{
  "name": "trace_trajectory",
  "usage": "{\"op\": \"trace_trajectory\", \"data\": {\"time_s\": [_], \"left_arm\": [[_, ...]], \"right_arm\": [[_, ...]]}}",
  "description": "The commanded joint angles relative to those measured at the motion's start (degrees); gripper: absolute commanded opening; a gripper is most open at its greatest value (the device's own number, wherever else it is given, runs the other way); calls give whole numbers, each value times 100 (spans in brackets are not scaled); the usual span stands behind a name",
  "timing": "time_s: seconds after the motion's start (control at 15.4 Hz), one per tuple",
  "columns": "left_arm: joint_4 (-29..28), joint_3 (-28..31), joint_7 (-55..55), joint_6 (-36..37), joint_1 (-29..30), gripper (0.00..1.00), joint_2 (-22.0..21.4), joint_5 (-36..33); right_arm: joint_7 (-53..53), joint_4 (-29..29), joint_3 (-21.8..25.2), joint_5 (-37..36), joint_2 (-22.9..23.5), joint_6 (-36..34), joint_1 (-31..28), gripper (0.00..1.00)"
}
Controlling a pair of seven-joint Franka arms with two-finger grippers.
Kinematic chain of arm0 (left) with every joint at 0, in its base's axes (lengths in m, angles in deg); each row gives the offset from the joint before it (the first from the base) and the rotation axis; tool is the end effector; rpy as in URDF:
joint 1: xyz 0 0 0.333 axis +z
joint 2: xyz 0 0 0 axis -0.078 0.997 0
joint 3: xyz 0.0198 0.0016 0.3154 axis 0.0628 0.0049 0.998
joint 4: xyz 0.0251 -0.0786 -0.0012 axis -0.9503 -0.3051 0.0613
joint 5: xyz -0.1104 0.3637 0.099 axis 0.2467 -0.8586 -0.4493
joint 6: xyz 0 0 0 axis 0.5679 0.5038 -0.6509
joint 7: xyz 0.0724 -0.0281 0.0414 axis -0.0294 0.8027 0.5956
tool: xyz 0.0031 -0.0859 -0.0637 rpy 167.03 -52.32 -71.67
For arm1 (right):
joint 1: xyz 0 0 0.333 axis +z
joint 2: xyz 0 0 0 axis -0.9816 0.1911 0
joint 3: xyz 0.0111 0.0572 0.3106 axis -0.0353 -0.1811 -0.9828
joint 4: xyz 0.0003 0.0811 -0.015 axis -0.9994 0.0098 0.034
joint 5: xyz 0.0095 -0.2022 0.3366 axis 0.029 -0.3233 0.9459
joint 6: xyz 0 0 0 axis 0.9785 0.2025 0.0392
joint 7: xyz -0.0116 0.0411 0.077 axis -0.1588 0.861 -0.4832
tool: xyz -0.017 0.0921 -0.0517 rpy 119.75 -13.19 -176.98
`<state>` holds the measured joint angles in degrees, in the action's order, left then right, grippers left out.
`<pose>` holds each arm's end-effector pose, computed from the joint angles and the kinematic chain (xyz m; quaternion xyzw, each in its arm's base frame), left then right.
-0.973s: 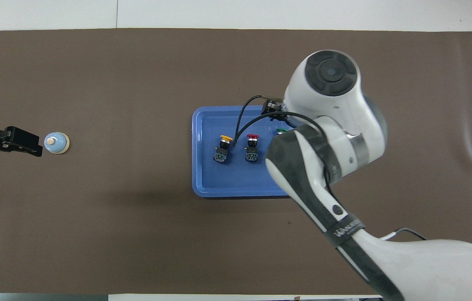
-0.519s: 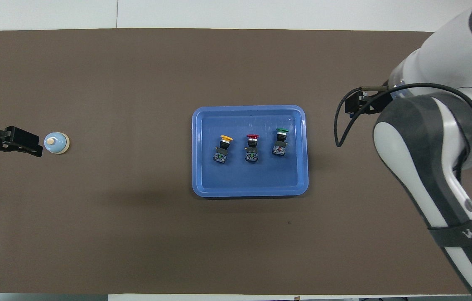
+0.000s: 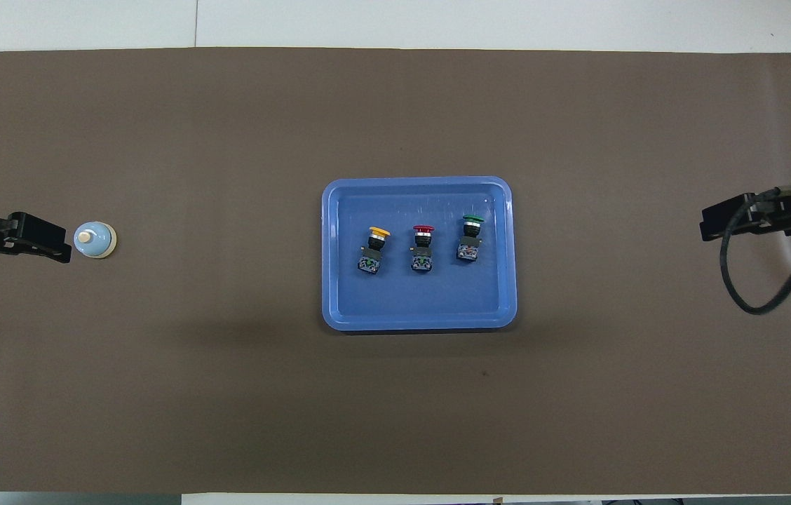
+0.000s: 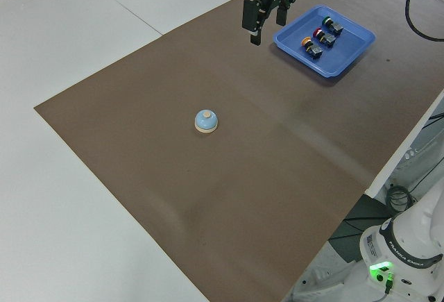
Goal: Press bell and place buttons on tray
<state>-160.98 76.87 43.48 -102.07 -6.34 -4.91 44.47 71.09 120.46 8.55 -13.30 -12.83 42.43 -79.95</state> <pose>0.5355 -0.0191 0.5761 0.9966 -0.0215 -0.0779 0.0137 0.5325 0.0101 0.6280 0.9991 0.0203 -0.0372 0.0038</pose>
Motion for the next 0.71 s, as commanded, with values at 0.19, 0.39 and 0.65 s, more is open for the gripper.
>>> {"op": "trace_trajectory", "data": {"time_s": [0.19, 0.39, 0.65], "left_arm": [[-92, 36, -33, -209, 133, 39, -116, 4], [-128, 44, -16, -393, 186, 0, -125, 4], [-740, 44, -138, -1033, 476, 0, -151, -23]], "right_arm": [[-51, -152, -117, 53, 71, -103, -70, 100], [-69, -100, -117, 61, 62, -33, -97, 100], [-86, -3, -109, 70, 18, 3, -97, 100]]}}
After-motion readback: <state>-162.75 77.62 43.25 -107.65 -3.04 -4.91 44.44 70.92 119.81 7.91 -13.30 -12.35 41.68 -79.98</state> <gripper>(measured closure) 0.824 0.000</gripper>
